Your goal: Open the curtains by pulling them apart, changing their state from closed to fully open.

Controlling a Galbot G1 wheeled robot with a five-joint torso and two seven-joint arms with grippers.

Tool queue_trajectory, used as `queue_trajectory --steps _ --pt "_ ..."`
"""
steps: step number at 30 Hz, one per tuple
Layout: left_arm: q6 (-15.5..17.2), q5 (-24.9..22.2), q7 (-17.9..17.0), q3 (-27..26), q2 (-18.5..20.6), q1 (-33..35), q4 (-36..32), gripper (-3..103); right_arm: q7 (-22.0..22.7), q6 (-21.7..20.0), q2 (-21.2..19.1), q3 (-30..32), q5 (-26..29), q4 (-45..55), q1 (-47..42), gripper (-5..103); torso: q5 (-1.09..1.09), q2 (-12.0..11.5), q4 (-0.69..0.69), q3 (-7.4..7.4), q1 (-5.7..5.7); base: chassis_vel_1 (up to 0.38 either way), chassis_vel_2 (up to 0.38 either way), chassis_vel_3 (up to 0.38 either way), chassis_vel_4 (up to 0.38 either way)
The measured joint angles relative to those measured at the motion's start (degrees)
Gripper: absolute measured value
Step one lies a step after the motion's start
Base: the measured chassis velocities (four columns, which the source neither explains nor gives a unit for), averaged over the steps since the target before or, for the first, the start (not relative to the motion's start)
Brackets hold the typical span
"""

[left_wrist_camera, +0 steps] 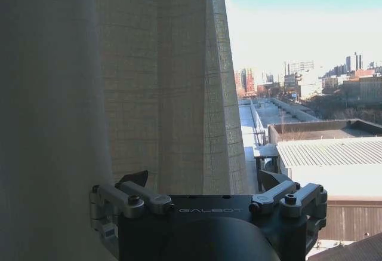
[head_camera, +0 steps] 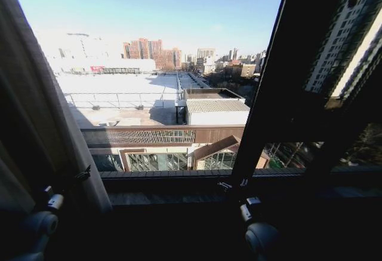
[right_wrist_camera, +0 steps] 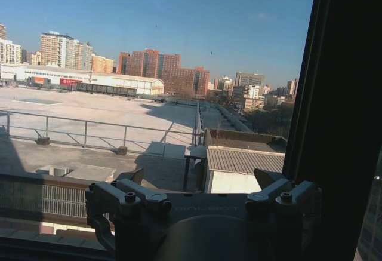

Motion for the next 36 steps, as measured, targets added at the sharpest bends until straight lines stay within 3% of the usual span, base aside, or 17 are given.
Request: queue_trajectory --steps 5,8,10,15,17,19,20,24,25,26,29,30,32,34,35,36 --pt "0.00 0.05 -1.05 1.13 -0.46 -1.42 0.45 101 0.06 0.00 -0.28 0.09 -0.02 0.49 -0.10 100 -0.01 0.00 0.00 0.00 0.00 0.000 0.000 0.000 0.000" --pt "0.08 -0.05 -2.63 1.10 -0.63 -1.65 0.69 86 0.09 0.00 -0.65 0.27 -0.01 0.66 -0.13 100 0.00 0.00 0.00 0.00 0.00 0.000 0.000 0.000 0.000" --pt "0.11 -0.09 -2.83 0.91 -0.62 -1.65 0.78 86 0.10 0.00 -0.69 0.29 0.00 0.66 -0.14 100 0.00 0.00 0.00 0.00 0.00 0.000 0.000 0.000 0.000" --pt "0.19 -0.51 -3.31 -0.56 -0.27 -0.89 0.98 59 0.11 0.00 -0.59 0.03 0.00 0.59 -0.09 100 0.00 0.00 0.01 0.00 0.00 0.000 0.000 0.000 0.000" --pt "0.23 -0.56 -3.50 -0.71 -0.24 -0.78 1.02 59 0.11 0.00 -0.55 -0.02 -0.01 0.60 -0.05 100 0.00 0.00 0.02 0.00 0.00 0.000 0.000 0.000 0.000" --pt "0.48 -0.62 -4.45 -0.79 -0.12 -0.70 1.09 48 0.11 0.00 -0.55 -0.01 -0.01 0.70 -0.02 100 0.00 0.00 0.01 0.00 0.00 0.000 0.000 0.000 0.000" --pt "0.48 -0.62 -4.45 -0.79 -0.12 -0.70 1.09 48 0.11 0.00 -0.55 -0.01 -0.01 0.70 -0.02 100 0.00 0.00 0.01 0.00 0.00 0.000 0.000 0.000 0.000" --pt "2.95 -1.50 -7.62 -1.16 0.47 -1.05 0.81 26 0.11 0.00 -0.68 0.17 -0.03 0.91 -0.38 100 -0.01 0.00 0.01 0.00 0.00 0.000 0.000 0.000 0.000" --pt "2.95 -1.50 -7.62 -1.16 0.47 -1.05 0.81 26 0.11 0.00 -0.68 0.17 -0.03 0.91 -0.38 100 -0.01 0.00 0.01 0.00 0.00 0.000 0.000 0.000 0.000" --pt "3.29 -1.93 -8.41 -1.31 0.63 -1.32 0.80 26 0.11 0.00 -0.67 0.20 -0.06 0.96 -0.49 100 -0.01 0.00 0.01 0.00 0.00 0.000 0.000 0.000 0.000" --pt "4.76 -3.64 -13.16 -2.07 1.12 -2.80 1.41 10 0.09 0.04 -0.64 0.24 -0.13 1.17 -0.70 100 0.00 0.01 0.00 0.00 0.00 0.000 0.000 0.000 0.000" --pt "4.76 -3.64 -13.16 -2.07 1.12 -2.80 1.41 10 0.09 0.04 -0.64 0.24 -0.13 1.17 -0.70 100 0.00 0.01 0.00 0.00 0.00 0.000 0.000 0.000 0.000" --pt "5.35 -4.31 -19.26 -3.11 1.45 -4.76 3.51 2 -0.21 0.10 -0.76 0.26 -0.17 1.30 -0.79 100 0.00 0.00 0.00 0.00 0.00 0.000 0.000 0.000 0.000" --pt "5.51 -4.72 -24.42 -4.35 1.66 -6.64 5.88 1 -0.40 0.22 -0.78 0.18 -0.28 1.23 -0.80 100 -0.01 0.00 0.00 0.00 0.00 0.000 0.000 0.000 0.000" --pt "5.51 -4.72 -24.42 -4.35 1.66 -6.64 5.88 1 -0.40 0.22 -0.78 0.18 -0.28 1.23 -0.80 100 -0.01 0.00 0.00 0.00 0.00 0.000 0.000 0.000 0.000" --pt "5.52 -4.89 -26.53 -5.00 1.82 -7.47 7.08 0 -0.49 0.38 -0.78 0.08 -0.41 1.06 -0.81 100 -0.01 0.00 0.00 0.00 0.00 0.000 0.000 0.000 0.000"
